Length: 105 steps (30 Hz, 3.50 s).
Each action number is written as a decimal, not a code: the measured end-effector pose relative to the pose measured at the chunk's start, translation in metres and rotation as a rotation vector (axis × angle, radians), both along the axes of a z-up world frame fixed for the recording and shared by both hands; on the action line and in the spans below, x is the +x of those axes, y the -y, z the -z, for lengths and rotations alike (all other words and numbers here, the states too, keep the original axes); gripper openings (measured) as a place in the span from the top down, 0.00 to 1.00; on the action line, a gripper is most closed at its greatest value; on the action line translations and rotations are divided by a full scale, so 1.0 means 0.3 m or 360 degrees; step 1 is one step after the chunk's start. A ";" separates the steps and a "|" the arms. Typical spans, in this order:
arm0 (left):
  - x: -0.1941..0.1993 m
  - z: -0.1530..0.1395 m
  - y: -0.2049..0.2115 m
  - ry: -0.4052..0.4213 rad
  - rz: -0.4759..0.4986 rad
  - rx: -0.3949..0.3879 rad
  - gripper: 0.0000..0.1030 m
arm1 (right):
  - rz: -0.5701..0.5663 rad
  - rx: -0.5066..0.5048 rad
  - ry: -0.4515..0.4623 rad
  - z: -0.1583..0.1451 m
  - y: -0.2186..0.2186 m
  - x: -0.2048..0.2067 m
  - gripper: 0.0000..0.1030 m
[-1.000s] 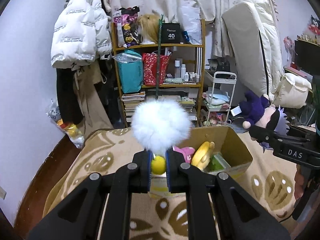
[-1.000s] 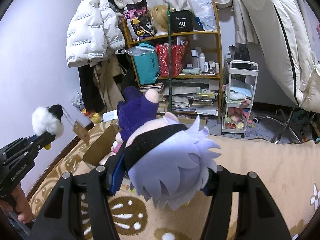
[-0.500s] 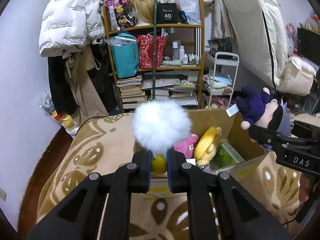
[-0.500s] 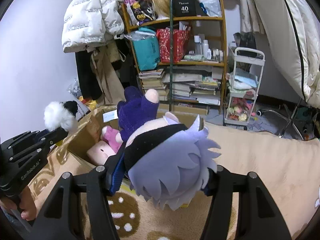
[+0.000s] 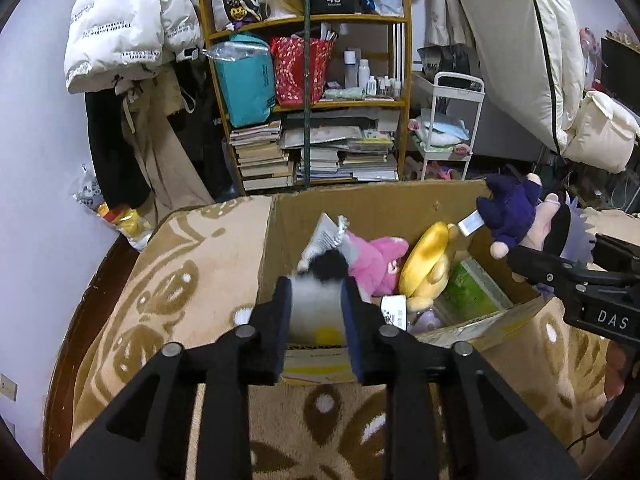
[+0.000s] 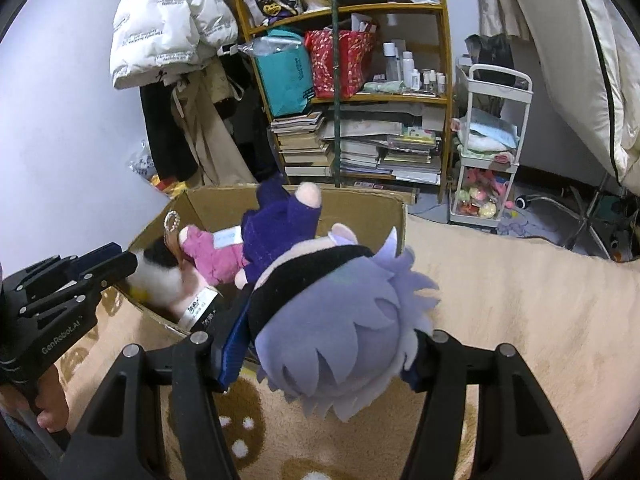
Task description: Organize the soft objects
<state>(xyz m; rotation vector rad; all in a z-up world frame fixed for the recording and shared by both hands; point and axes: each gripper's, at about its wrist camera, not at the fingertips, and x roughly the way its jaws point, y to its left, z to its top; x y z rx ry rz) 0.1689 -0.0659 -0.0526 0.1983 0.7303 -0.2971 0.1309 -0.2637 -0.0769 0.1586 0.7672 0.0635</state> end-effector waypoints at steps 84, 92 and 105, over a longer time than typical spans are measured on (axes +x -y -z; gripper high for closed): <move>-0.498 -0.183 -0.242 0.0363 -0.0206 -0.0110 0.01 | 0.0152 -0.0171 0.0396 -0.252 -0.008 -0.510 0.00; -0.497 -0.182 -0.238 0.0363 -0.0199 -0.0101 0.01 | 0.0158 -0.0175 0.0399 -0.252 -0.008 -0.512 0.00; -0.498 -0.181 -0.234 0.0361 -0.0196 -0.0105 0.01 | 0.0178 -0.0198 0.0394 -0.243 0.020 -0.510 0.00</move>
